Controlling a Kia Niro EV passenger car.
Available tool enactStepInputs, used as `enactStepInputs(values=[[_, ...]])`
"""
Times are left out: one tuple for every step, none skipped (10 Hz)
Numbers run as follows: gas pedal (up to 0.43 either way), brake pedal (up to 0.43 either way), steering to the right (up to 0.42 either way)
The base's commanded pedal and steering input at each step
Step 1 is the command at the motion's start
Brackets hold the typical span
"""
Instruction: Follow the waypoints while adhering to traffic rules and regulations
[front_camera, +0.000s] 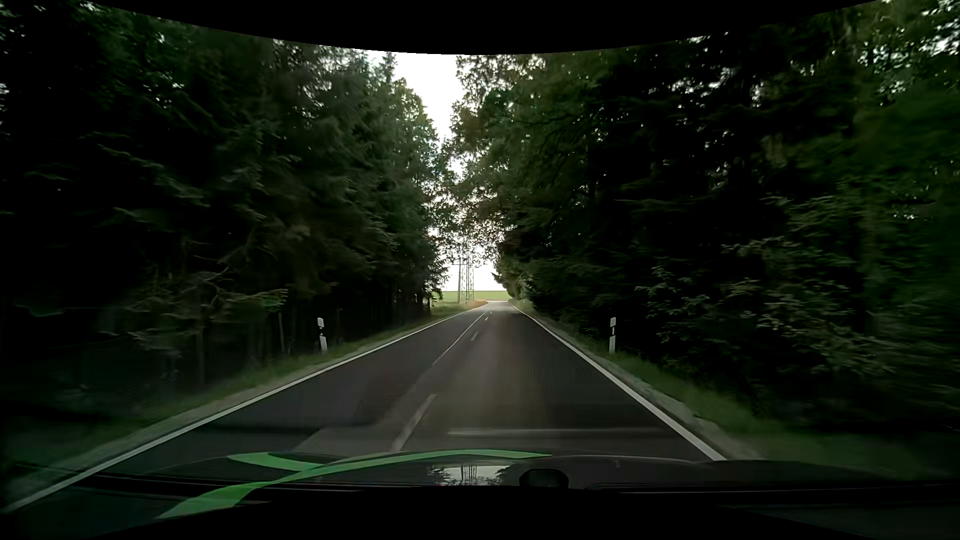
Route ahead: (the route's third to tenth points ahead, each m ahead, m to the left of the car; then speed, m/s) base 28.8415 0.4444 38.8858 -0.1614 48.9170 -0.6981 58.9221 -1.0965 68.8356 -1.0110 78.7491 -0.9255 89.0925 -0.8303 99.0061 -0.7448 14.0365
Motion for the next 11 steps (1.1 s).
enactStepInputs(values=[[0.209,0.0,-0.001],[0.209,0.0,-0.001],[0.209,0.0,-0.001],[0.209,0.0,-0.001],[0.209,0.0,-0.001],[0.209,0.0,-0.001],[0.209,0.0,-0.001],[0.228,0.0,-0.001],[0.228,0.0,-0.001],[0.228,0.0,-0.001],[0.228,0.0,-0.002]])
